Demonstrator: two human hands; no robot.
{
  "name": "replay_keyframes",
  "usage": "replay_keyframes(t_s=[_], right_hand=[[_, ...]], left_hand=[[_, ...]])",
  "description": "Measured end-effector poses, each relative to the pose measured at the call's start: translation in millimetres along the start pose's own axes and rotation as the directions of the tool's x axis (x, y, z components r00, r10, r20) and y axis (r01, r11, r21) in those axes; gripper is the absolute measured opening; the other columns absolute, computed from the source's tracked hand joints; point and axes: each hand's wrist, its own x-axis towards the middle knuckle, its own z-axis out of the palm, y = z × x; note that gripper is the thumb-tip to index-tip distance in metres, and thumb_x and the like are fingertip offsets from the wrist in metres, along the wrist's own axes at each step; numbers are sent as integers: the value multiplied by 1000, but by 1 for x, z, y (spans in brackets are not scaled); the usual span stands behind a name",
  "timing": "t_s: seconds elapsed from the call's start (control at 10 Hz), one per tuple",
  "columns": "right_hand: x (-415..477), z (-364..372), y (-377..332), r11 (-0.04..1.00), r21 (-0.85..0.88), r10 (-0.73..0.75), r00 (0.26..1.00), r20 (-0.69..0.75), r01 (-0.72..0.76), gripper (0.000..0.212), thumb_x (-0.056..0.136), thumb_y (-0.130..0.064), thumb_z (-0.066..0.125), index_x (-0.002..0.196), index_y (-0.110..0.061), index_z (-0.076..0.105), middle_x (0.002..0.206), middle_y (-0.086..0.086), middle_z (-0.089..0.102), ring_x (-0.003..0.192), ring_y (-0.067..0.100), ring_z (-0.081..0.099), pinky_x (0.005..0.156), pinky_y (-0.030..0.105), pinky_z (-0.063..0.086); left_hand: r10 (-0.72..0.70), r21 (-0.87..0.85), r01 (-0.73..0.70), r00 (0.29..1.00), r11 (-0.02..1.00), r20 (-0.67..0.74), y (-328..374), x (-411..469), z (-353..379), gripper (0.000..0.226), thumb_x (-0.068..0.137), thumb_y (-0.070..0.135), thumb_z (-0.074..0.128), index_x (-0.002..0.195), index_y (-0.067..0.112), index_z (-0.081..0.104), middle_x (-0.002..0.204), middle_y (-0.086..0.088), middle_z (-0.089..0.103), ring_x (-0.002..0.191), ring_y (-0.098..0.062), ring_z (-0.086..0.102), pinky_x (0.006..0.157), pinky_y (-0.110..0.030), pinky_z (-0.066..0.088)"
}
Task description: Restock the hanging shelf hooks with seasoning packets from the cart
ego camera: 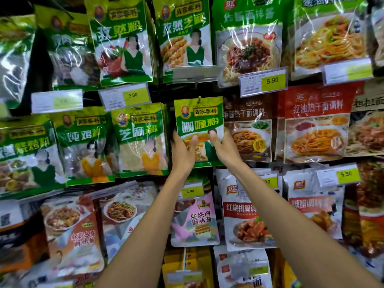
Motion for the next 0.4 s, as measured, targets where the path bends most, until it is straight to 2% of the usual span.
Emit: replay_keyframes(t_s=[0.1, 0.2, 0.3, 0.4], right_hand=[[-3, -3, -1, 999, -35, -39, 999, -12, 38, 31, 101, -32, 43, 124, -13, 52, 111, 1, 60, 98, 10, 57, 76, 17, 43], [-12, -10, -7, 993, -101, -61, 998, -12, 59, 32, 100, -34, 45, 120, -12, 55, 112, 5, 63, 104, 17, 60, 78, 24, 44], [-22, -17, -14, 987, -156, -45, 998, -49, 37, 35, 99, -34, 49, 125, -11, 54, 116, 5, 62, 107, 18, 59, 85, 28, 48], [-40, -31, -24, 967, -254, -44, 989, -138, 8, 33, 99, -27, 49, 125, -8, 55, 118, 6, 62, 108, 20, 57, 91, 35, 47]], left_hand=[[16, -26, -15, 1000, 1000, 4, -1, -3, -2, 80, 97, 45, 43, 152, 6, -1, 159, -12, 17, 145, -26, 19, 113, -36, 22], [83, -20, -83, 996, 996, -16, 0, -18, -5, 76, 99, 44, 42, 153, 10, 1, 160, -11, 13, 145, -23, 18, 113, -33, 21], [145, 50, -142, 987, 989, -75, 3, -33, -9, 67, 101, 38, 39, 153, 11, 6, 158, -9, 16, 140, -19, 26, 102, -17, 20], [222, 131, -203, 963, 970, -153, 8, -52, -20, 52, 103, 33, 36, 146, 7, 29, 149, -8, 35, 135, -19, 34, 100, -17, 22]])
